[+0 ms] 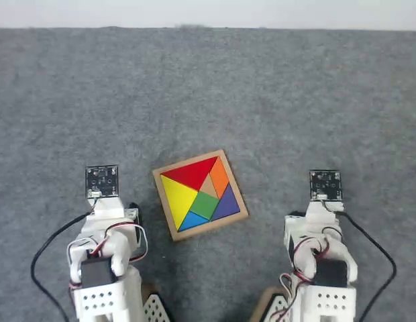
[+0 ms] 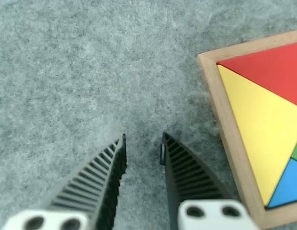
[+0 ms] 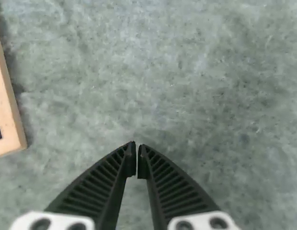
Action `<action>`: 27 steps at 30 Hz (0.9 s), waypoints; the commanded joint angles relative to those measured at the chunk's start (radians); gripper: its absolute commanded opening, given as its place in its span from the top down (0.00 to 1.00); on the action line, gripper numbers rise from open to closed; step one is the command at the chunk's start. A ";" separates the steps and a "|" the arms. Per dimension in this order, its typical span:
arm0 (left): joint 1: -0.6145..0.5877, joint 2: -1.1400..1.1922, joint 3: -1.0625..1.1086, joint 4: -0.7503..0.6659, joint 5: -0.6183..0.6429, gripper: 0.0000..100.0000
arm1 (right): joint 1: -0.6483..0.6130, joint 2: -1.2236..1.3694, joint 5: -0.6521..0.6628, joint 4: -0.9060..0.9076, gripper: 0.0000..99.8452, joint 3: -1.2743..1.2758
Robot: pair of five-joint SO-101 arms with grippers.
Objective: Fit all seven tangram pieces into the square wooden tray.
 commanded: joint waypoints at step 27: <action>-0.006 -0.014 -0.005 0.002 -0.005 0.89 | -0.125 -0.027 0.021 -0.001 0.99 0.014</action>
